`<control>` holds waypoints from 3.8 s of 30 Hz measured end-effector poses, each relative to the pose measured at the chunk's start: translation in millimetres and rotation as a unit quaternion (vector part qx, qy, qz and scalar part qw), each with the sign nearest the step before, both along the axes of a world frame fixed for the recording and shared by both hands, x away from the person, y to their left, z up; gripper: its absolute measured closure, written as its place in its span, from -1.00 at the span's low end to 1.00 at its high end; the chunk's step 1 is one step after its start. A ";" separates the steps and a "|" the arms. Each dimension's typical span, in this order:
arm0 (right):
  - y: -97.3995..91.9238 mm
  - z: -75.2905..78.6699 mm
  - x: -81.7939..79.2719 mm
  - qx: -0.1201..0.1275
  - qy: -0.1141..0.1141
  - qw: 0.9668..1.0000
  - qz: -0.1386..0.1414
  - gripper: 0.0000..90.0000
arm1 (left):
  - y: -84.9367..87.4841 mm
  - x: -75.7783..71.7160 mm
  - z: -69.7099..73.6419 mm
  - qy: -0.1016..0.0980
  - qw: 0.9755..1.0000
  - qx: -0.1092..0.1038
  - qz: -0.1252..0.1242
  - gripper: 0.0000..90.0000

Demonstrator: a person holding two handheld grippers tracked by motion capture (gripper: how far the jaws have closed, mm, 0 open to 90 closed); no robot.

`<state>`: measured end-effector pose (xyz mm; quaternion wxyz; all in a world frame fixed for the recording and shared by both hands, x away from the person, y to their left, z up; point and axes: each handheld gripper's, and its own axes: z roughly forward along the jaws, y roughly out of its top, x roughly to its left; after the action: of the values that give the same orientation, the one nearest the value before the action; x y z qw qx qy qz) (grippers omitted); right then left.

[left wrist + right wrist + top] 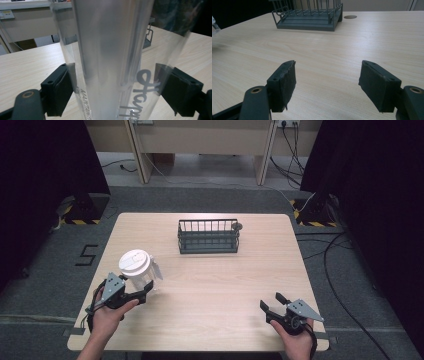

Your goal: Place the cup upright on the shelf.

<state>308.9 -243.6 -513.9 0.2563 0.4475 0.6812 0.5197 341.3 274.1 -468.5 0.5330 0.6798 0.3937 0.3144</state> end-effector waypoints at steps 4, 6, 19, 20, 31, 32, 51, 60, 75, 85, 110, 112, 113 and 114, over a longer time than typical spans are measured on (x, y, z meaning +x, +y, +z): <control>-0.3 0.0 0.1 0.001 0.001 1.000 0.000 -0.33 | -4.7 4.8 2.7 -0.001 1.000 0.002 -0.002 -0.61; -0.3 0.0 0.1 0.001 0.001 1.000 0.000 -0.33 | -5.3 5.6 3.1 -0.001 1.000 0.002 -0.003 -0.61; -0.5 -0.1 0.4 0.002 0.001 1.000 0.001 -0.33 | -18.0 17.3 8.9 -0.005 1.000 0.002 -0.011 -0.61; -0.6 -0.1 0.4 0.002 0.001 1.000 0.002 -0.32 | -19.1 18.3 9.4 -0.005 1.000 0.001 -0.012 -0.61; -1.4 -0.1 0.6 0.003 0.000 1.000 0.000 -0.32 | -30.7 29.7 14.0 -0.008 1.000 -0.001 -0.019 -0.61; -1.5 -0.1 0.6 0.003 0.000 1.000 0.000 -0.32 | -32.7 31.5 14.3 -0.008 1.000 -0.001 -0.021 -0.61; -1.6 -0.1 0.2 0.005 0.001 1.000 0.001 -0.31 | -46.2 49.1 19.6 -0.009 1.000 -0.005 -0.026 -0.61; -1.6 -0.1 0.1 0.008 0.004 1.000 0.000 -0.31 | -54.1 58.8 25.0 -0.013 1.000 -0.004 -0.028 -0.61; -2.1 -0.2 0.1 0.011 0.005 1.000 0.001 -0.31 | -67.4 74.8 36.2 -0.019 0.999 -0.002 -0.034 -0.61; -2.5 -0.2 0.0 0.013 0.005 1.000 0.000 -0.31 | -72.6 84.2 43.6 -0.024 0.999 -0.002 -0.036 -0.61; -3.5 -0.3 0.5 0.019 0.008 1.000 -0.001 -0.31 | -88.1 111.1 55.8 -0.026 0.999 0.000 -0.036 -0.61; -3.8 -0.4 0.8 0.020 0.009 1.000 -0.001 -0.31 | -89.1 113.3 56.1 -0.026 0.999 0.000 -0.036 -0.61; -3.7 -0.3 0.7 0.022 0.011 1.000 -0.001 -0.31 | -89.9 114.7 56.1 -0.025 0.999 0.001 -0.036 -0.61; -3.7 -0.3 0.7 0.022 0.011 1.000 -0.001 -0.31 | -90.5 115.9 56.1 -0.025 0.999 0.001 -0.035 -0.61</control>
<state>309.6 -247.3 -514.2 0.2391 0.4595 0.6719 0.5294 457.2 183.7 -412.4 0.5529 0.6857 0.3559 0.3122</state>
